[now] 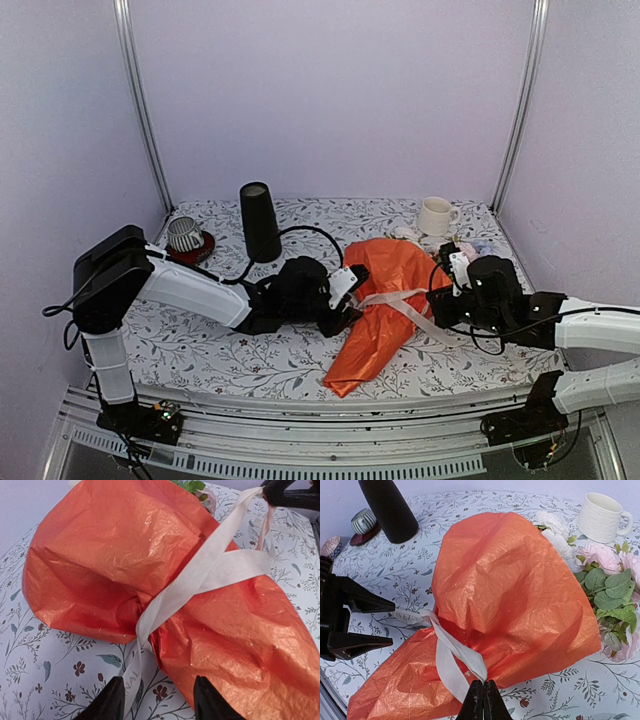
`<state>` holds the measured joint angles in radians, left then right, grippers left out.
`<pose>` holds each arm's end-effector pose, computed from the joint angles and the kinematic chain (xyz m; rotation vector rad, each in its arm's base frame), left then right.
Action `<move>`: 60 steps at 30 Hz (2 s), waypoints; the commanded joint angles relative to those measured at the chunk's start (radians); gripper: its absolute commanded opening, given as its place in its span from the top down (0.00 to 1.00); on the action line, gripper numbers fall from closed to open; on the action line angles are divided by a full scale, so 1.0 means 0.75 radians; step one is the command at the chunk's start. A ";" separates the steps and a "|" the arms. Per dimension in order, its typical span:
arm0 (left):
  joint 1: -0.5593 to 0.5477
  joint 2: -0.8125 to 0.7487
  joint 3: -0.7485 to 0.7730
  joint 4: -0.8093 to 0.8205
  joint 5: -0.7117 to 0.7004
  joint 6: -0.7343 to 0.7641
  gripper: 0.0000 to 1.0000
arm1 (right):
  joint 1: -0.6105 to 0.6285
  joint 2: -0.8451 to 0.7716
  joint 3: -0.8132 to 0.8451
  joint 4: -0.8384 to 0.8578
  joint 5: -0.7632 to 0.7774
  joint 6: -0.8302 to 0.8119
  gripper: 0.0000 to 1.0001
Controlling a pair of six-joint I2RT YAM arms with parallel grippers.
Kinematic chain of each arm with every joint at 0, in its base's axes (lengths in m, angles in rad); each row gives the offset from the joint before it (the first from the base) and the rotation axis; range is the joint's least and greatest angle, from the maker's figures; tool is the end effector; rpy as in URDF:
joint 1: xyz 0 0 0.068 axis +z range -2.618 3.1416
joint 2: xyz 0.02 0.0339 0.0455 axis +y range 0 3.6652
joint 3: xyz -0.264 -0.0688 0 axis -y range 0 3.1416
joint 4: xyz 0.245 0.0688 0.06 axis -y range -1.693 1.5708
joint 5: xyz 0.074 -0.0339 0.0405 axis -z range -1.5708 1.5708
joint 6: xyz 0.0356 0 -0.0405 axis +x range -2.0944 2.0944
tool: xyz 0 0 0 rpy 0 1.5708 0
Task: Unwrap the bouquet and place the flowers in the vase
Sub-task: Untie the half-tied ribbon from the folded wrapping paper.
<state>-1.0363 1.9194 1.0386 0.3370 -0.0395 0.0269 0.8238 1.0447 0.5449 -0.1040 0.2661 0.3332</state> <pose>0.2081 -0.3488 0.1542 1.0766 1.8782 -0.5529 0.1566 0.1554 0.2155 -0.3790 2.1419 0.3798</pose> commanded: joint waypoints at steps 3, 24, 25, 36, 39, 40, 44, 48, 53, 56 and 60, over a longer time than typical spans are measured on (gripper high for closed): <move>-0.016 -0.005 -0.009 0.013 -0.045 0.005 0.51 | 0.004 -0.152 -0.216 0.184 0.042 0.157 0.95; -0.013 0.043 0.047 -0.034 -0.026 0.028 0.63 | 0.006 -0.255 -0.245 0.078 -0.200 0.187 0.58; -0.012 0.049 0.053 -0.039 -0.017 0.030 0.63 | 0.004 -0.236 -0.216 0.069 -0.212 0.134 0.57; 0.041 0.137 0.181 -0.128 0.077 0.014 0.55 | 0.004 0.175 0.169 -0.228 -0.037 -0.087 0.55; 0.054 0.173 0.231 -0.168 0.085 0.021 0.55 | 0.006 0.216 0.193 -0.199 -0.063 -0.120 0.55; 0.058 0.182 0.241 -0.172 0.094 0.020 0.56 | 0.004 0.232 0.203 -0.184 -0.078 -0.132 0.54; 0.081 0.199 0.265 -0.173 0.107 -0.002 0.60 | 0.003 0.309 0.250 -0.151 -0.115 -0.161 0.54; 0.103 0.196 0.277 -0.169 0.128 -0.011 0.63 | 0.004 0.396 0.288 -0.124 -0.116 -0.174 0.53; 0.107 0.176 0.282 -0.161 0.108 -0.014 0.65 | 0.003 0.486 0.350 -0.090 -0.106 -0.186 0.54; 0.110 0.139 0.264 -0.143 0.126 -0.015 0.64 | 0.003 0.523 0.393 -0.083 -0.102 -0.190 0.54; 0.110 0.080 0.211 -0.101 0.155 -0.025 0.61 | 0.001 0.529 0.411 -0.065 -0.115 -0.194 0.54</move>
<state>-0.9638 2.0491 1.2251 0.2249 0.0502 0.0223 0.8238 1.4334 0.8200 -0.1890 0.1844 0.2008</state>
